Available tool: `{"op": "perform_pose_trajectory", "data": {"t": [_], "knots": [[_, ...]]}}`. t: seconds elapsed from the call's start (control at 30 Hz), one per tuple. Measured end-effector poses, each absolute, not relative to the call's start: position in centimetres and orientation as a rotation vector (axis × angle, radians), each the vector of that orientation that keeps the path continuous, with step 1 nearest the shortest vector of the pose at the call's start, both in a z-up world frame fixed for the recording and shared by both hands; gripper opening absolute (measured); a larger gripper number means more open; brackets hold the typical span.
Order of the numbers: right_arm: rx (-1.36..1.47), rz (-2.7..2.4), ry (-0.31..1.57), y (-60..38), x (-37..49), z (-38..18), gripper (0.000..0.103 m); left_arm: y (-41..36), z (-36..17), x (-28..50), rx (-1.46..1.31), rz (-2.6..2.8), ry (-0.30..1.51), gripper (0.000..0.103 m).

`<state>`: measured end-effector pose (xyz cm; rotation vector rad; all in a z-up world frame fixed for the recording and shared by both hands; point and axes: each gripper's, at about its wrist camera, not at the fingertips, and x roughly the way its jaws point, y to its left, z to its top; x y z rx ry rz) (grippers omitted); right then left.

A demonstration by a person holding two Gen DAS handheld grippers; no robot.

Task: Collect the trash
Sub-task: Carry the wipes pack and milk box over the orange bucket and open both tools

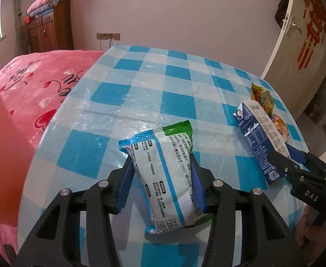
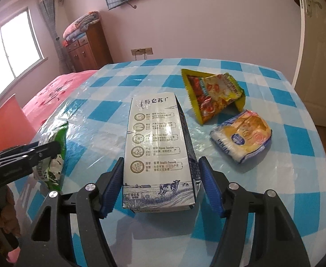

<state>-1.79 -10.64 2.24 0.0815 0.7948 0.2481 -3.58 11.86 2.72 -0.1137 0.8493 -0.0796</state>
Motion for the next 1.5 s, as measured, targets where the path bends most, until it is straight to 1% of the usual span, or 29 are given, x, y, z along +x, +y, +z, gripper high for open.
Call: {"op": "perform_pose_trajectory", "data": {"t": [0.4,0.63,1.03,1.27,1.5], "knots": [[0.114,0.280,0.793,-8.3,-3.1,4.1,0.066,14.7,5.5,-6.4,-0.134,-0.093,0.774,0.047],[0.139,0.342,0.785,-5.9,-3.6,6.3,0.066,17.2,7.5,-8.0,-0.161,-0.087,0.720,0.045],[0.120,0.420,0.759,-1.8,-4.7,9.3,0.066,19.9,8.3,-8.8,-0.241,-0.106,0.686,0.045],[0.136,0.499,0.735,0.4,-4.6,11.7,0.066,21.5,11.3,-10.1,-0.267,-0.104,0.595,0.045],[0.106,0.634,0.692,5.9,-4.1,15.5,0.066,25.3,14.9,-12.3,-0.289,-0.030,0.488,0.045]]}}
